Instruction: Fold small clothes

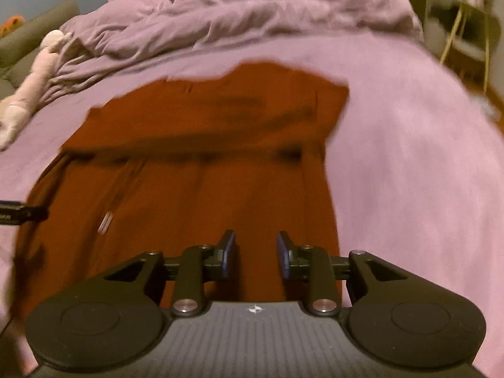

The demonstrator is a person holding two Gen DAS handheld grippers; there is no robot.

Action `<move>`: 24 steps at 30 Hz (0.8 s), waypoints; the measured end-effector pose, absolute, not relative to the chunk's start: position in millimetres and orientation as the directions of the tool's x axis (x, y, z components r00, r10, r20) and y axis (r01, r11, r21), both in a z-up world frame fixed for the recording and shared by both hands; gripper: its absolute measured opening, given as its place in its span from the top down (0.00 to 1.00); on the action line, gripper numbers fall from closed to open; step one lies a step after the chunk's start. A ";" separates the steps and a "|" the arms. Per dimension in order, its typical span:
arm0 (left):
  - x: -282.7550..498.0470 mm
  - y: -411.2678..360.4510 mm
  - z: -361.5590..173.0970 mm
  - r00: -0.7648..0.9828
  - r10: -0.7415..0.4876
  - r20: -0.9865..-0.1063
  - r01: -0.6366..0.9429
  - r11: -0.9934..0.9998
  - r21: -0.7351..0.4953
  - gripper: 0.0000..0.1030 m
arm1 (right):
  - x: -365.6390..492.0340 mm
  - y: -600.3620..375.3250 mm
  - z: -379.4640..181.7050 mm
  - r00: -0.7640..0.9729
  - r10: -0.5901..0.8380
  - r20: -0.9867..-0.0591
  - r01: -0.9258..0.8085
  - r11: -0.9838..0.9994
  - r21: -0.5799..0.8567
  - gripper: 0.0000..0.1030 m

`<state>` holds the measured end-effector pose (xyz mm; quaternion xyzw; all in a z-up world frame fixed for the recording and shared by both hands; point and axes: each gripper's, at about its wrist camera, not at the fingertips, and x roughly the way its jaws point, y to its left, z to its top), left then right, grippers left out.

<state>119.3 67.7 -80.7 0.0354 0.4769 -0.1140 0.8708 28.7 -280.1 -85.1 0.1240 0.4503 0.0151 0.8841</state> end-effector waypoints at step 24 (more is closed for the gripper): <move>56.3 120.8 -107.6 0.342 -0.357 -0.869 0.206 0.931 -0.301 0.44 | -53.1 -289.6 -102.3 0.517 0.230 -0.824 0.155 0.922 0.355 0.66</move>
